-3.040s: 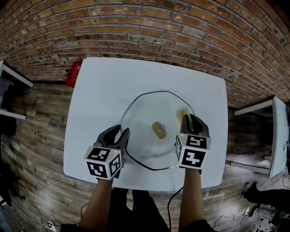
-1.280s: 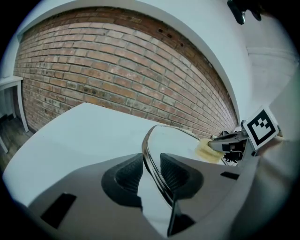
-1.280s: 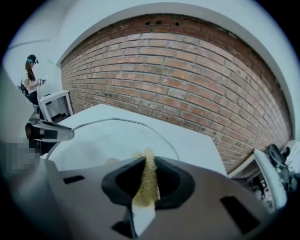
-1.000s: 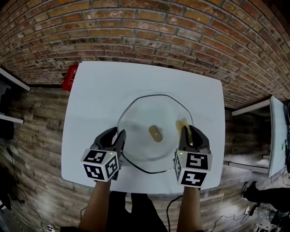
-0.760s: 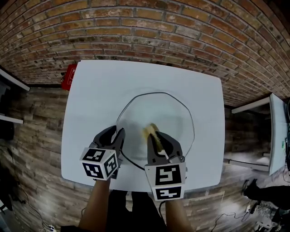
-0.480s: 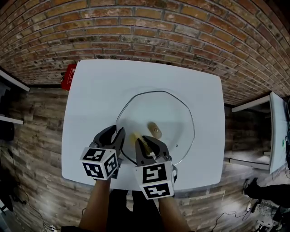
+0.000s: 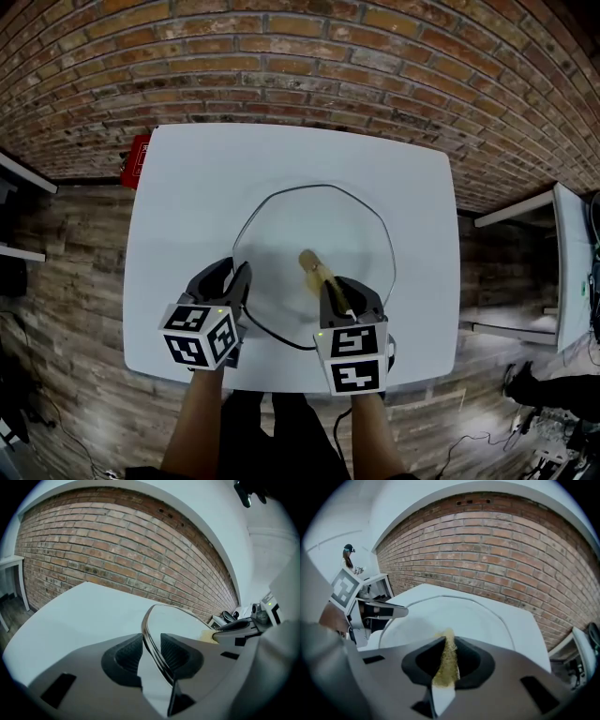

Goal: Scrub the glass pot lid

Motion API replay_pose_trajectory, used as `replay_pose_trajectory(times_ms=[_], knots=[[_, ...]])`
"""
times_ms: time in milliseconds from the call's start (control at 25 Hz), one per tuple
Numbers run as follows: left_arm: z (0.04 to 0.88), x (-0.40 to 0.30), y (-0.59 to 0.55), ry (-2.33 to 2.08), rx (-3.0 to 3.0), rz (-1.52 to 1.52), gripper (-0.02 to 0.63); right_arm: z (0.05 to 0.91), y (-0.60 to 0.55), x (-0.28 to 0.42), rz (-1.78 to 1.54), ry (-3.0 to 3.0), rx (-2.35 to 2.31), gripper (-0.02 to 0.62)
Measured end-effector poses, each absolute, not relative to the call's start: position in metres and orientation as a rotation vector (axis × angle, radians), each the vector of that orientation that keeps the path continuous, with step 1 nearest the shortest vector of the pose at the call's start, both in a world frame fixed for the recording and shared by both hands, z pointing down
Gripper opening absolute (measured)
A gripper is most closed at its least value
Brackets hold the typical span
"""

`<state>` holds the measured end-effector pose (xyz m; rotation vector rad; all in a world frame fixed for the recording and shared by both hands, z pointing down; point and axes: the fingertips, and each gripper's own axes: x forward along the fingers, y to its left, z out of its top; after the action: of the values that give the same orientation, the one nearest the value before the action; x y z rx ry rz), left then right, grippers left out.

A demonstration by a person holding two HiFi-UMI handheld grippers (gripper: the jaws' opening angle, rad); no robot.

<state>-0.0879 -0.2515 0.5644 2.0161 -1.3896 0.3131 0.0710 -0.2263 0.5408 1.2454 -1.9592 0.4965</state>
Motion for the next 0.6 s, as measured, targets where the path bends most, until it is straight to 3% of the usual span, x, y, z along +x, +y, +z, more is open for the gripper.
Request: replay_pose_trajectory(times_ms=[400, 600], knots=[[0.564, -0.087, -0.250, -1.401, 2.012, 0.306, 0.123, 0.534, -0.236, 0.152, 0.421, -1.774, 1.392, 0.058], [0.564, -0.087, -0.249, -1.396, 2.017, 0.306, 0.123, 0.507, -0.234, 0.128, 0.414, -1.901, 1.407, 0.058]])
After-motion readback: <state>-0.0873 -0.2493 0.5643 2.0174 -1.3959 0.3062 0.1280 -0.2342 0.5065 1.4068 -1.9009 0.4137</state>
